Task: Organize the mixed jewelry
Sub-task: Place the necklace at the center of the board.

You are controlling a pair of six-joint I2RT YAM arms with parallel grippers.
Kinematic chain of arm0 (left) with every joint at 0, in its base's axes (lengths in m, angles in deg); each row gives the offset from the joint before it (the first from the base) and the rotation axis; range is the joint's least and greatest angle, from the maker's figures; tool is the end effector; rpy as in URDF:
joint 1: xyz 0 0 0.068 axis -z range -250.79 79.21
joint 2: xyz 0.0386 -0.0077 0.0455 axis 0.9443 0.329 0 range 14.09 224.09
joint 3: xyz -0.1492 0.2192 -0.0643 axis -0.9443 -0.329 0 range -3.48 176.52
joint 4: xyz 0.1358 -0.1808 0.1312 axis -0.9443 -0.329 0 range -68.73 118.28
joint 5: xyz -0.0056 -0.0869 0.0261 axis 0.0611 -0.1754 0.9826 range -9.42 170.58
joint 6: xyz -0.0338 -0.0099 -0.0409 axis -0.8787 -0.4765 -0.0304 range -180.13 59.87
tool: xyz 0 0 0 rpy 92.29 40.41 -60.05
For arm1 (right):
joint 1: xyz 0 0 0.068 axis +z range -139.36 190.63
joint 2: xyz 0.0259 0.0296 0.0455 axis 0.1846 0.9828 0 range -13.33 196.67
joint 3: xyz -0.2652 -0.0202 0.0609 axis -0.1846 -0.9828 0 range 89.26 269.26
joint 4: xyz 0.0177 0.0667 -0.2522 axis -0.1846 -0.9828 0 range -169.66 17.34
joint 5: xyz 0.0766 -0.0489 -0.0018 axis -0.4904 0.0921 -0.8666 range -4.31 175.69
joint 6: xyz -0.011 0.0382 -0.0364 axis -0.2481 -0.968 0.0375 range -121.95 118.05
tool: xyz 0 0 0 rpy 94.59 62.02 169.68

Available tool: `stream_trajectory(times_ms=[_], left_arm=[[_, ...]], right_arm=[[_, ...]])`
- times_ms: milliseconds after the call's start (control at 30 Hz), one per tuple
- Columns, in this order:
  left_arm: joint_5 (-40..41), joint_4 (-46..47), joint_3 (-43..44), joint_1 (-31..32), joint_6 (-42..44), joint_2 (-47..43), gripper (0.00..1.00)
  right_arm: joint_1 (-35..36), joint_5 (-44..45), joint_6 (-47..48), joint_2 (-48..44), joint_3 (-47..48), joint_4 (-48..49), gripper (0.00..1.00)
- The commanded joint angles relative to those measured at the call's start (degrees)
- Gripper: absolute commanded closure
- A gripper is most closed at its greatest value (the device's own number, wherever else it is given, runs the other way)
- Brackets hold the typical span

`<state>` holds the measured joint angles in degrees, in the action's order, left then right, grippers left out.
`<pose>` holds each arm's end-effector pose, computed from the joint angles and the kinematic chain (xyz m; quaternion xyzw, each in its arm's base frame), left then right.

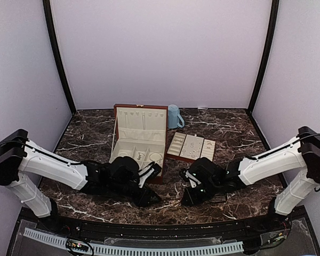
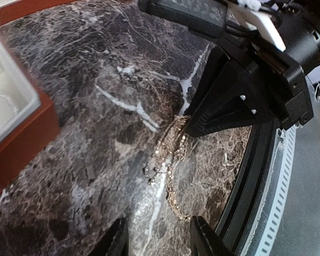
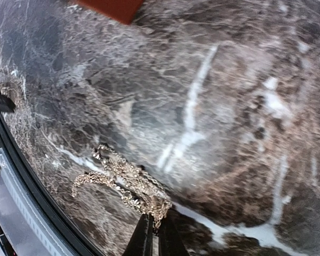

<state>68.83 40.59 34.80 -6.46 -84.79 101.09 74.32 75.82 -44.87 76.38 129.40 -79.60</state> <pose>0.1237 -0.2740 0.1681 0.3447 0.8196 -0.3795 0.2559 0.1202 0.2567 0.1390 -0.1964 0.9340 0.2793 0.1055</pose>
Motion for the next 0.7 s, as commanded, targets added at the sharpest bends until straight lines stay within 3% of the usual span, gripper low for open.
stream_trajectory(times_ms=[0,233,667], left_arm=[[0.69,3.84,4.53,2.23,3.89,5.36,0.58],[1.65,3.81,8.6,3.54,5.85,12.28,0.58],[10.36,-2.6,13.83,5.69,6.45,18.2,0.69]], right_arm=[[-1.11,3.12,-2.17,-3.91,-2.32,-0.84,0.9],[-2.39,5.37,-4.78,-11.01,-7.33,-0.15,0.73],[-2.95,4.73,-7.18,-16.31,-10.64,5.97,0.68]])
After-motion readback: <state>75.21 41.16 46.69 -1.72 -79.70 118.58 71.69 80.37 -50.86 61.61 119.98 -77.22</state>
